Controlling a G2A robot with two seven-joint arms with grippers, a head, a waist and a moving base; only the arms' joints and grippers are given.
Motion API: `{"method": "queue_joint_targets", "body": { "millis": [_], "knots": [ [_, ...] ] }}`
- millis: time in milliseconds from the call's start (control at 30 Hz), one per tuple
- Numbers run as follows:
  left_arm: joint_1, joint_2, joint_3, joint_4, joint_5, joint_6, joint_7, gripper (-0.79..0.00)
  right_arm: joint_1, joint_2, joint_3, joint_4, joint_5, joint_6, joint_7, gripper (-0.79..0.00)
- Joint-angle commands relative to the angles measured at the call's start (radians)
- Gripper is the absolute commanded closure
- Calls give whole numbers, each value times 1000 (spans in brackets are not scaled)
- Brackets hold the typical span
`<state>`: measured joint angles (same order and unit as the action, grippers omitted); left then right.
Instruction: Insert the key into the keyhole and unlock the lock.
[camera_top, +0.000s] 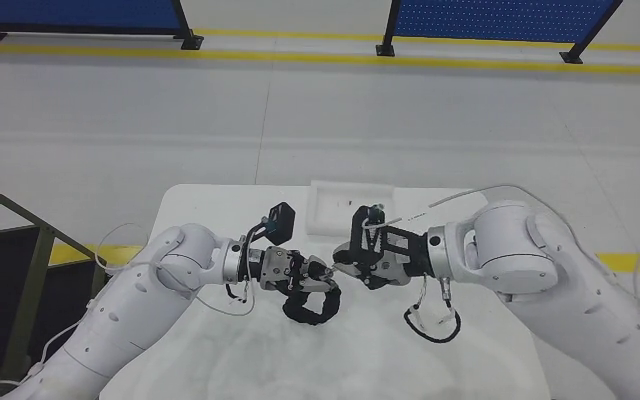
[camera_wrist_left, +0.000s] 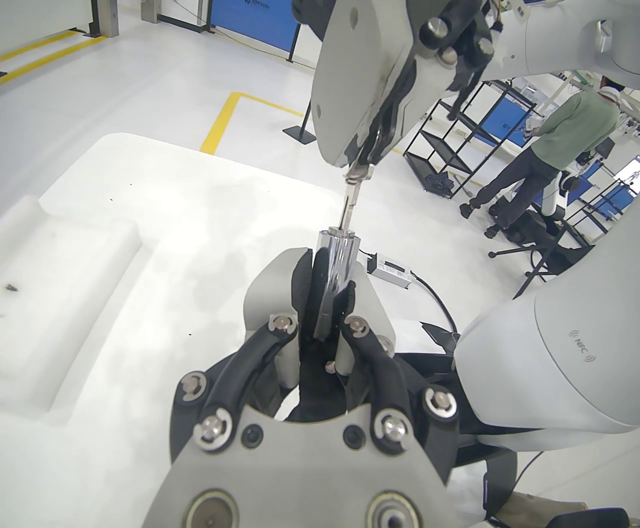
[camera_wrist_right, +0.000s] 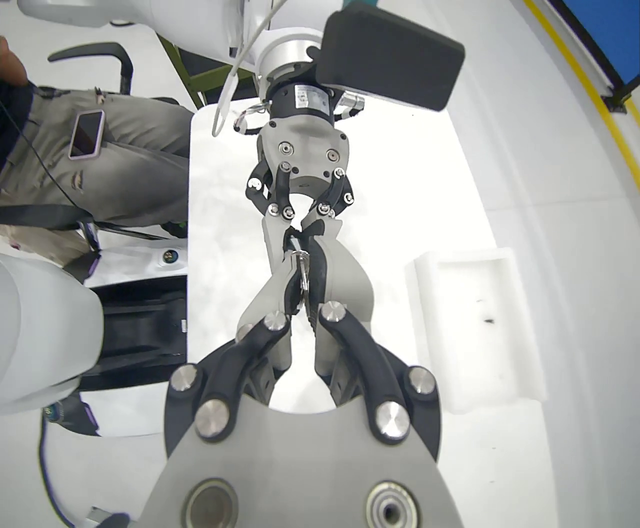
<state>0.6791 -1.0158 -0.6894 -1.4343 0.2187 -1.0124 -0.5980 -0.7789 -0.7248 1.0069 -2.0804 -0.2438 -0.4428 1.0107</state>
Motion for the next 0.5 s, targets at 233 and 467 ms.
{"method": "queue_joint_targets", "body": {
  "millis": [233,467],
  "knots": [
    [14,-4,-17,-1,105,0,54,0,-65,5,32,-33,46,160,-2,0],
    [16,-2,-46,37,189,1,80,0,-88,7,63,-56,29,157,-14,-785]
  ]
}}
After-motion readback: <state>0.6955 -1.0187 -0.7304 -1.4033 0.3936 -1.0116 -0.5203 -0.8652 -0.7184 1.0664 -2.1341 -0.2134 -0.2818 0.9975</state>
